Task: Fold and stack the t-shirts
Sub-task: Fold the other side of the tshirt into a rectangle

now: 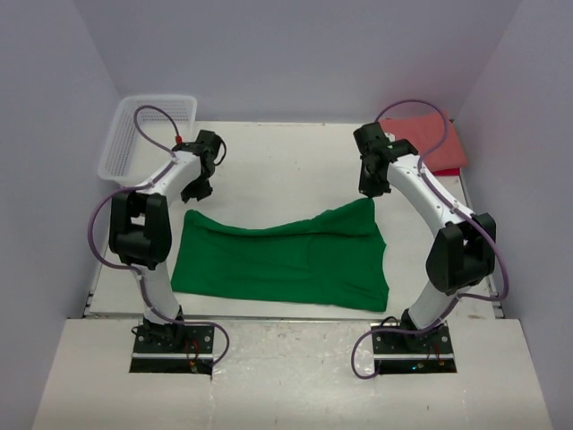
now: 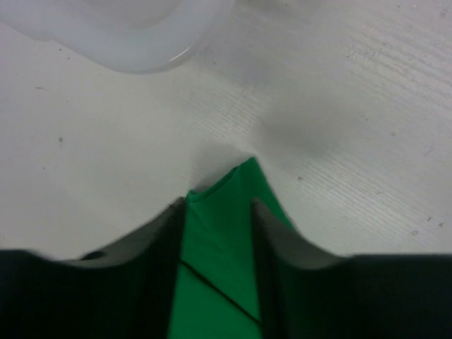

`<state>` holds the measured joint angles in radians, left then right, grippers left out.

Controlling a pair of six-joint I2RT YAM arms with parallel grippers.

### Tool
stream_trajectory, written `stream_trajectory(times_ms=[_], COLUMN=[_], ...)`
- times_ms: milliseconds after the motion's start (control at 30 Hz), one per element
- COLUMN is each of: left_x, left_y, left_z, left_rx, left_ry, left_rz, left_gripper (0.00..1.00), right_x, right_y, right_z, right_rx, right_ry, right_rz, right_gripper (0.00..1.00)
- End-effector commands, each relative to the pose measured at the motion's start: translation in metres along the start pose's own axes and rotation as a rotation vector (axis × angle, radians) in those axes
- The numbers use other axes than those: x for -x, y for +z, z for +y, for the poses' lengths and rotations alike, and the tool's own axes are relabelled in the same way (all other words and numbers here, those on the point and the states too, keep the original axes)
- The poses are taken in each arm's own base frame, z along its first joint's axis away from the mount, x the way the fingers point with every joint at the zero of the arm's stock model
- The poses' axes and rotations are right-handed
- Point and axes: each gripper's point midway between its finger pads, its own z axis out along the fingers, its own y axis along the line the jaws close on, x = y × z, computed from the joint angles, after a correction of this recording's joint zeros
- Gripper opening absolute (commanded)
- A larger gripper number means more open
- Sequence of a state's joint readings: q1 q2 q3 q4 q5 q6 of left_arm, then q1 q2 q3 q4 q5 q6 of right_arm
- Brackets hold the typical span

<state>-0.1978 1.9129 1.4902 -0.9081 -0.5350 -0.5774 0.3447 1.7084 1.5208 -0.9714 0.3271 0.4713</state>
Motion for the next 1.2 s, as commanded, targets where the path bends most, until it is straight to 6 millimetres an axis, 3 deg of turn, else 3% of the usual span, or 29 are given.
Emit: stream_trajectory(times_ms=[0,167,233,267,300,533,933,1000,1033,1167], left_x=[0.02,0.011,0.001,-0.002,-0.008,-0.015,-0.033,-0.034,-0.034,-0.036], left_y=[-0.02,-0.016,-0.008,-0.007,-0.003,0.006,0.032,0.032,0.03,0.012], left_z=[0.011,0.01,0.006,0.005,0.004,0.003,-0.01,-0.009,-0.007,0.006], left_rx=[0.0,-0.004,0.002,0.005,0.004,0.017,0.035,0.041,0.045,0.05], left_ry=[-0.034,-0.016,0.002,0.004,0.012,0.024,0.061,0.061,0.057,0.017], left_rz=[-0.082,-0.061,-0.019,-0.01,-0.004,0.011,0.084,0.089,0.09,0.08], left_gripper=[0.55,0.56,0.47,0.33,0.3,0.38,0.35,0.18,0.0,0.0], right_x=[0.017,0.009,0.005,0.002,0.001,0.0,0.0,-0.002,-0.002,-0.004], right_y=[-0.009,-0.009,-0.004,-0.002,-0.001,-0.003,-0.006,-0.005,-0.005,-0.003], right_z=[0.002,0.01,0.01,0.01,0.011,0.015,0.016,0.016,0.016,0.017], right_rx=[0.024,0.085,0.084,0.081,0.083,0.118,0.134,0.13,0.13,0.132], right_ry=[-0.009,-0.002,-0.006,-0.008,-0.014,-0.014,-0.015,-0.015,-0.014,-0.017], right_rz=[-0.047,-0.045,-0.035,-0.029,-0.025,-0.033,-0.036,-0.031,-0.031,-0.024], right_gripper=[0.0,0.0,0.0,0.0,0.0,0.0,0.0,0.0,0.0,0.0])
